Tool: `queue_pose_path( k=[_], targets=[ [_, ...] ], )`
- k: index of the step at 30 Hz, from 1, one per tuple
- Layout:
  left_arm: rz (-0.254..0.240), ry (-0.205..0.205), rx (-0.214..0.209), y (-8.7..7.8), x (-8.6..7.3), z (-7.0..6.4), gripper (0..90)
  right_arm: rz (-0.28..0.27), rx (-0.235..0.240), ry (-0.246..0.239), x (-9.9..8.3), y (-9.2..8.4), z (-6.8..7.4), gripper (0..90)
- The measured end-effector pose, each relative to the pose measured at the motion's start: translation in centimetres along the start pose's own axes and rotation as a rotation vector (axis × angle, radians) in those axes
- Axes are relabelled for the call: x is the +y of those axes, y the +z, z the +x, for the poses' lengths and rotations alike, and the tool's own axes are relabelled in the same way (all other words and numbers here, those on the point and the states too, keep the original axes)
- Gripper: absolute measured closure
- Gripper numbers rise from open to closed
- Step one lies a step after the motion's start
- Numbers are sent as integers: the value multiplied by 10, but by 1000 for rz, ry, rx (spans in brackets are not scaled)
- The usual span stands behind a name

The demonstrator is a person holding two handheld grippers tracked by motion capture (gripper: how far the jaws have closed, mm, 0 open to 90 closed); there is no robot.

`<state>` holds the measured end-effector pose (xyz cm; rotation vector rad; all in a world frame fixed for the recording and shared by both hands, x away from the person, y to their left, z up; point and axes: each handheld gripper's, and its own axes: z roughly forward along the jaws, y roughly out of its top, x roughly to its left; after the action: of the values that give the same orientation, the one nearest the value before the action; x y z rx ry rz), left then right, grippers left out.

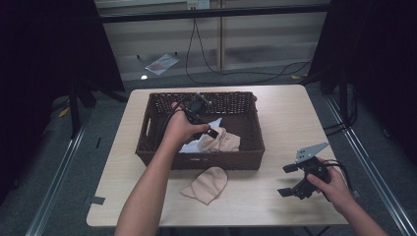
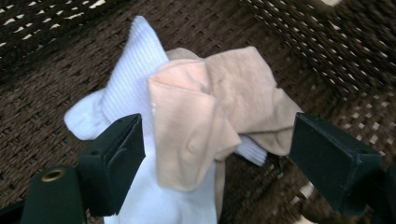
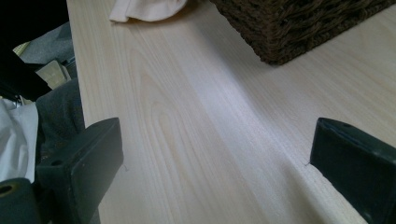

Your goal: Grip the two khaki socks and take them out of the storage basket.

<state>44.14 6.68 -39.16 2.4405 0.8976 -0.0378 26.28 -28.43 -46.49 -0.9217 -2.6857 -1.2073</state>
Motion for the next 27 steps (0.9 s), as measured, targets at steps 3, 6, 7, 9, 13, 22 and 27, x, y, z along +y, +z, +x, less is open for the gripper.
queue_pose_path(
  k=[3,6,7,9,13,22,27],
  targets=[
    [17,-2,9,6,0,2,184,3,0,1,0,0,0,19],
    [23,-13,16,12,1,3,197,0,6,0,0,1,0,19],
    [20,-18,14,15,1,3,198,0,5,1,0,1,0,19],
    [9,-29,19,19,1,5,208,3,2,0,0,1,0,19],
    [-1,-37,7,26,-2,10,248,-2,3,-1,0,0,0,19],
    [-5,-38,-7,45,-8,18,306,-2,5,-2,0,0,0,19],
    [8,-30,-7,55,-9,21,311,-1,7,0,0,0,0,19]
  ],
)
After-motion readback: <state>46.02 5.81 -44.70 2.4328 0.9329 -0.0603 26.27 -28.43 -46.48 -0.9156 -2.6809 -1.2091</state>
